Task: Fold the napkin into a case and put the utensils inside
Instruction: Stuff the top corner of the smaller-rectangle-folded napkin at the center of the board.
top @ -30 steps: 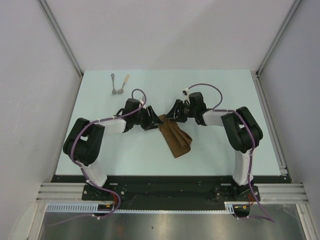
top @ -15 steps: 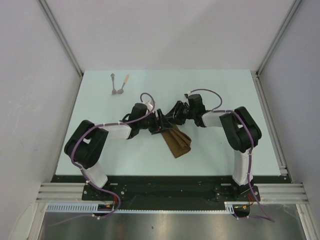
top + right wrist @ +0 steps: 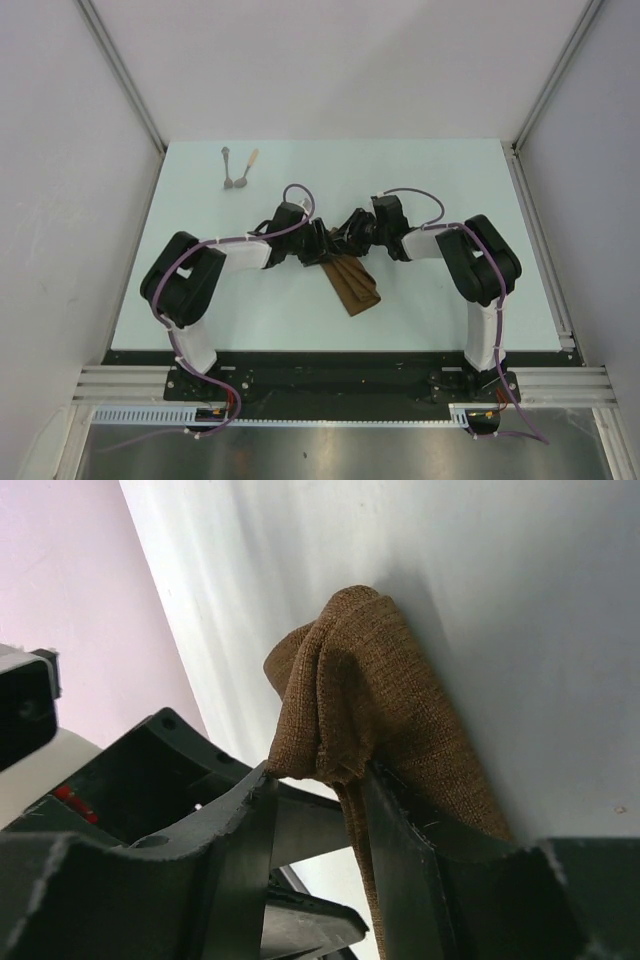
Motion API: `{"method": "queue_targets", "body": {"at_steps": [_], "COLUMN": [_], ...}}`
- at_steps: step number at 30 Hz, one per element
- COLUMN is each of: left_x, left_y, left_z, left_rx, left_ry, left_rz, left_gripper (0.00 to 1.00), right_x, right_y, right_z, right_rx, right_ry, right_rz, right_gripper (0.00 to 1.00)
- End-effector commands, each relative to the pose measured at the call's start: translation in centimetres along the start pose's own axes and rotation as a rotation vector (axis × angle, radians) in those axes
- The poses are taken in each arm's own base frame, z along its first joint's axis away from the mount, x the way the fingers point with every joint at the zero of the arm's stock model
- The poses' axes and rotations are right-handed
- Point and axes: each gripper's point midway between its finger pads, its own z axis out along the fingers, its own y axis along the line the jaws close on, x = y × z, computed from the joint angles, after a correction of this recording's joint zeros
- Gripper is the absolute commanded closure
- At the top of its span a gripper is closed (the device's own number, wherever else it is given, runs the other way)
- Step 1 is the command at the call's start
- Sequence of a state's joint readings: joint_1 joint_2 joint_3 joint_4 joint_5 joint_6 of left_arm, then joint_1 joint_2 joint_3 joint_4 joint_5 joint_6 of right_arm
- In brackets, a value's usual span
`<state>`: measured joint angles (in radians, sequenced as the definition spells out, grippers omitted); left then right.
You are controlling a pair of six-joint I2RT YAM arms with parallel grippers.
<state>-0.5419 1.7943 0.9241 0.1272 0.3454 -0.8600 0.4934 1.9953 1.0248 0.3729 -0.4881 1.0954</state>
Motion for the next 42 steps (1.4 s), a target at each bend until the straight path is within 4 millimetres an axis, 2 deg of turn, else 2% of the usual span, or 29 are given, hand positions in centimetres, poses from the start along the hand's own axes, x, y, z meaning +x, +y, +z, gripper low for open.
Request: {"method": "queue_targets", "body": {"at_steps": [1,2,6,11,16,19,20,22,23,25,29,33,38,42], "left_x": [-0.7,-0.7,-0.9,-0.5,0.1,0.5,0.6,0.8,0.8,0.9,1.1,1.0,0.7,0.7], "left_y": [-0.3,-0.4,-0.6,0.7,1.7,2.1,2.4,2.4,2.6,2.6,2.6,2.5,2.4,2.3], "left_z": [-0.1,-0.2,0.2,1.3,1.4,1.4,1.4,1.4,1.4,1.4,1.2,1.0,0.8,0.8], "left_rx": [-0.04,-0.044,-0.063,-0.112,-0.136,-0.143,-0.15,-0.148,-0.149,-0.145,-0.141,-0.141,-0.139,-0.134], "left_ry": [-0.034,-0.04,-0.044,-0.017,-0.006,0.0,0.002,0.007,0.008,0.007,0.011,0.009,0.004,0.005], "left_rz": [0.065,0.07,0.081,0.051,0.049,0.046,0.044,0.042,0.041,0.04,0.038,0.041,0.045,0.045], "left_gripper": [0.41,0.36,0.35,0.52,0.67,0.72,0.73,0.75,0.76,0.76,0.76,0.77,0.77,0.78], "right_x": [-0.8,-0.8,-0.7,-0.6,-1.6,-1.7,-2.1,-1.8,-2.3,-2.0,-2.4,-1.8,-2.0,-2.3], "right_y": [2.3,2.3,2.4,3.4,4.2,3.8,4.5,3.8,4.3,3.4,2.9,2.8,2.5,2.3], "right_z": [-0.7,-0.7,-0.7,-1.0,-1.9,-2.1,-2.1,-2.1,-2.1,-2.1,-1.2,-0.7,-0.6,-0.2], "right_rx": [-0.06,-0.063,-0.071,-0.096,-0.104,-0.056,-0.054,0.002,0.011,0.063,0.105,0.114,0.143,0.145], "right_ry": [-0.04,-0.041,-0.04,-0.027,-0.039,-0.021,-0.025,-0.009,-0.022,-0.008,-0.012,0.01,-0.007,-0.014], "right_rz": [-0.007,-0.005,-0.001,-0.026,-0.096,-0.164,-0.197,-0.261,-0.293,-0.367,-0.479,-0.506,-0.518,-0.522], "right_gripper": [0.55,0.55,0.55,0.56,0.55,0.53,0.53,0.51,0.5,0.49,0.47,0.46,0.46,0.5]}}
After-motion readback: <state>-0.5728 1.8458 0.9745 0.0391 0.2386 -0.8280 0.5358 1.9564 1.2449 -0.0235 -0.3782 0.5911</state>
